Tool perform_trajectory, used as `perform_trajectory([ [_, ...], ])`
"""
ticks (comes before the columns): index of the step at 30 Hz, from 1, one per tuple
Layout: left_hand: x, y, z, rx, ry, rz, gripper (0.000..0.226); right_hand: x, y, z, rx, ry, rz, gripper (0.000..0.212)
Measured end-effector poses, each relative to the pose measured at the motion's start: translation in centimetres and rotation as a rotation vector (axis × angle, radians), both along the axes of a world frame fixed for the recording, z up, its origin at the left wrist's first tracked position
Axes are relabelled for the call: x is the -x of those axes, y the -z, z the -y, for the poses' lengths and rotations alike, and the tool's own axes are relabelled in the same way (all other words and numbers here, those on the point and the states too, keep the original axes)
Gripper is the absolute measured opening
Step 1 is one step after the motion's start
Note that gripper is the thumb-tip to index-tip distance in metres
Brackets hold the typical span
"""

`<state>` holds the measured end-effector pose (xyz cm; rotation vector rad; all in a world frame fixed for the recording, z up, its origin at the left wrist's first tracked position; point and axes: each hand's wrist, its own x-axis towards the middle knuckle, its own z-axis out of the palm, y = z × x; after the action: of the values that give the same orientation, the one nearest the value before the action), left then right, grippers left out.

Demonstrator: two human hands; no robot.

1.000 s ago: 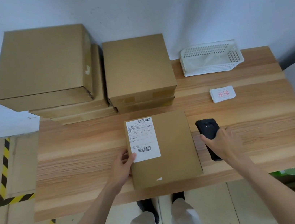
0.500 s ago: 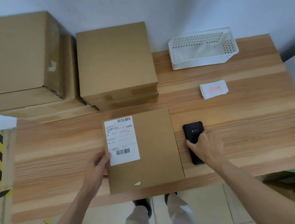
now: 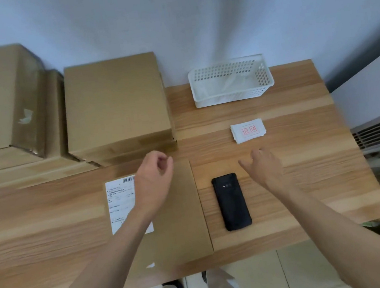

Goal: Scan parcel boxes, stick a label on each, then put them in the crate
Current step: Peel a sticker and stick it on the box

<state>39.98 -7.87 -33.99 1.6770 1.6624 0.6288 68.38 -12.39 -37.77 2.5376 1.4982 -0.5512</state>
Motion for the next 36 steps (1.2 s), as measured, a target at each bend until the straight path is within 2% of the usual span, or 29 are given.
perform_trajectory([
  [4,-9.2,1.4,-1.8,0.140,0.191,0.026,0.012,-3.7,0.4,-2.0,-0.093,0.046,-0.106,0.035],
  [8,-15.3,4.2,-3.1,0.314,0.180,0.043,0.018,-6.9,1.7,-3.7,-0.151,0.117,-0.209,0.025],
  [14,-20.5,8.3,-5.0,0.352,0.094,0.053,0.025,-10.1,5.1,-5.6,-0.251,0.223,-0.276,0.030],
  [18,-22.2,10.1,-6.4,0.382,0.039,0.030,0.026,-11.0,6.8,-6.2,-0.309,0.277,-0.322,0.027],
  [23,-23.1,11.2,-7.4,0.387,0.013,-0.002,0.021,-11.1,8.0,-6.6,-0.388,0.382,-0.481,0.017],
  [27,-23.1,11.5,-7.7,0.451,-0.066,0.092,0.018,-11.0,8.5,-6.9,-0.425,0.467,-0.556,0.020],
  [36,-22.4,10.9,-8.1,0.477,-0.087,0.140,0.010,-10.3,8.2,-6.6,-0.428,0.465,-0.536,0.025],
])
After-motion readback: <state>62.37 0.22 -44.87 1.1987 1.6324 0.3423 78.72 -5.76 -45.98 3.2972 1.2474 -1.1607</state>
